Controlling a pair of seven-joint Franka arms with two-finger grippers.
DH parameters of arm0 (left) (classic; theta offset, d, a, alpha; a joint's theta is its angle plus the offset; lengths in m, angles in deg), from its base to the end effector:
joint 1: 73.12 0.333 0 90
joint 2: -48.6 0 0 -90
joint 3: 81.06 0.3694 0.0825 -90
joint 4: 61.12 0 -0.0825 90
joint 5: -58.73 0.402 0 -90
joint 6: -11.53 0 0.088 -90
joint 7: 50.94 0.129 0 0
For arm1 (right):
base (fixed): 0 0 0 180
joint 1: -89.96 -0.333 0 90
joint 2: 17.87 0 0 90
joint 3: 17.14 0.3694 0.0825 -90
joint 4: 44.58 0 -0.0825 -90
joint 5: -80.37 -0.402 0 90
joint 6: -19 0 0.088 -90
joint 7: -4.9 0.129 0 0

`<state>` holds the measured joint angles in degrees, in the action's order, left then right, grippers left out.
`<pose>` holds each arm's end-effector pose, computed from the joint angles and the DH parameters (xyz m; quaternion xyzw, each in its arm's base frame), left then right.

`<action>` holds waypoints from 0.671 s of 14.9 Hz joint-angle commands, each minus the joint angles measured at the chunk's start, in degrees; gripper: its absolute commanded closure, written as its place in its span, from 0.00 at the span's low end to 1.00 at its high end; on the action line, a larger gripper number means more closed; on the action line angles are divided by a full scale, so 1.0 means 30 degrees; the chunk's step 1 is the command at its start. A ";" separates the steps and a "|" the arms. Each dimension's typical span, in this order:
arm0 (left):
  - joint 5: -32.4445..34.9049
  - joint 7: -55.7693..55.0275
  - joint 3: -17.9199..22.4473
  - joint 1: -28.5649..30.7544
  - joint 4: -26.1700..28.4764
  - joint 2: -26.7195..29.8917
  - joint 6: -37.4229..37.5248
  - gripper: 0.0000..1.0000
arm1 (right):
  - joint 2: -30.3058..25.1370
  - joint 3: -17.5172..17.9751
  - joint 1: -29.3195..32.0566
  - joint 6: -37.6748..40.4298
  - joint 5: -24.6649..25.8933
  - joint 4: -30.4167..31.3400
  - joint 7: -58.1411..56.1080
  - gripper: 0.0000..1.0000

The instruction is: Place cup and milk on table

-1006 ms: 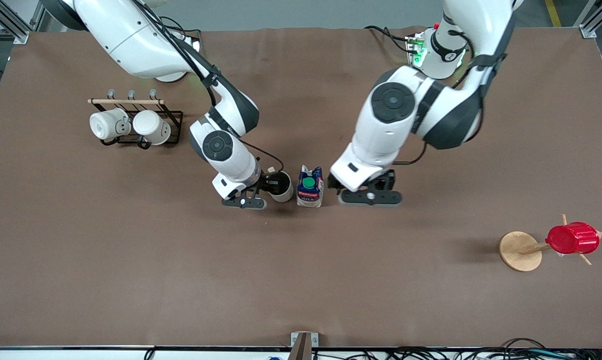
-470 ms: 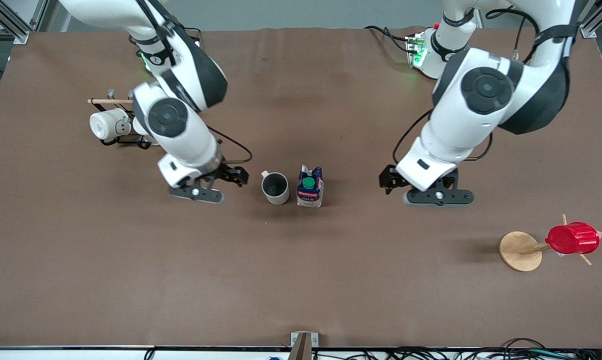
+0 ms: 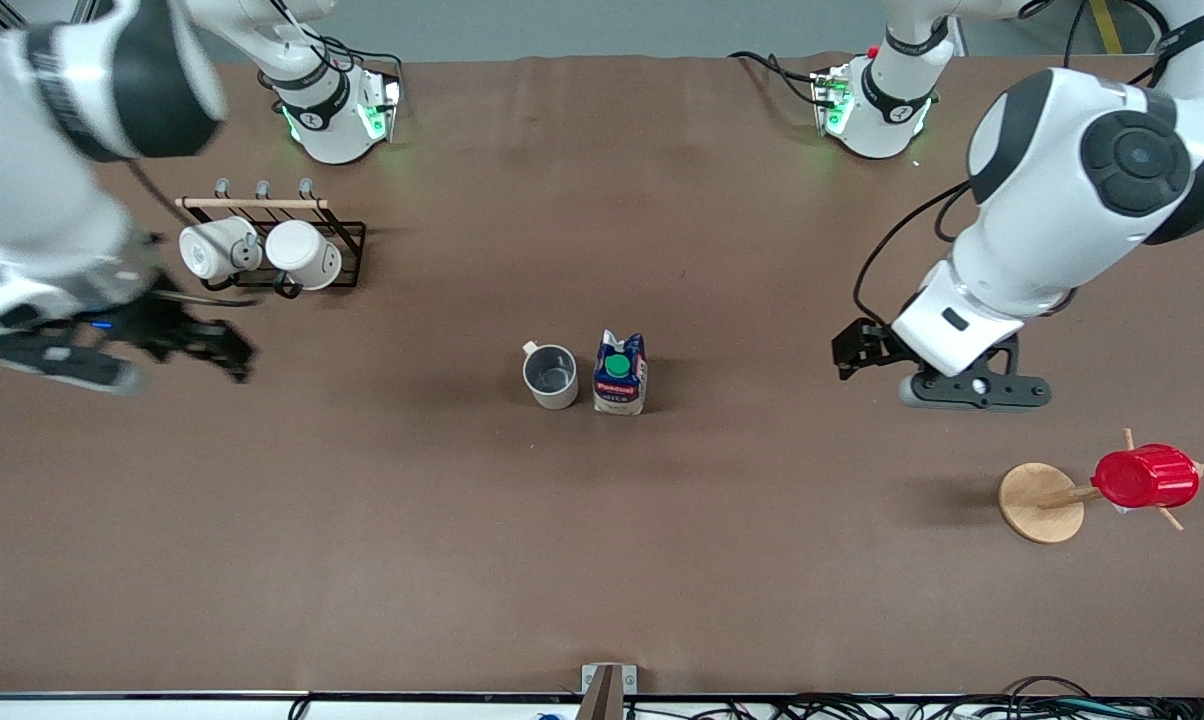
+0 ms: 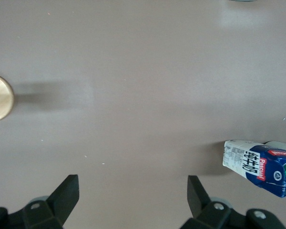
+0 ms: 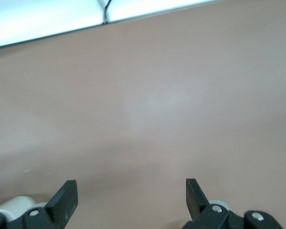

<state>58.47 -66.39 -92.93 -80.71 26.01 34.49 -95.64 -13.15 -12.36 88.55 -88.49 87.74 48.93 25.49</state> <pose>0.6462 -0.2125 0.5577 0.9977 -0.0300 0.0437 0.0421 0.6278 0.0536 0.6062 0.9888 -0.1109 0.0923 0.0390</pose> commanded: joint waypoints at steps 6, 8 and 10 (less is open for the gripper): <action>-0.0355 0.0728 -0.0118 0.0684 0.0369 0.0718 0.0243 0.00 | -0.1604 -0.1827 0.3403 0.6323 -0.2193 -0.2955 -0.6864 0.00; -0.0356 0.0757 -0.0118 0.0712 0.0369 0.0718 0.0272 0.00 | -0.1633 -0.3312 0.1569 0.6708 -0.2105 -0.2928 -0.6719 0.00; -0.0356 0.0844 -0.0060 0.0713 0.0369 0.0718 0.0243 0.00 | -0.1604 -0.4054 0.0824 0.6680 -0.2221 -0.2957 -0.6688 0.00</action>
<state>58.46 -65.37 -92.95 -79.14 26.03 35.09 -95.50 -18.23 -21.83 94.27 -68.91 81.62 40.31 5.01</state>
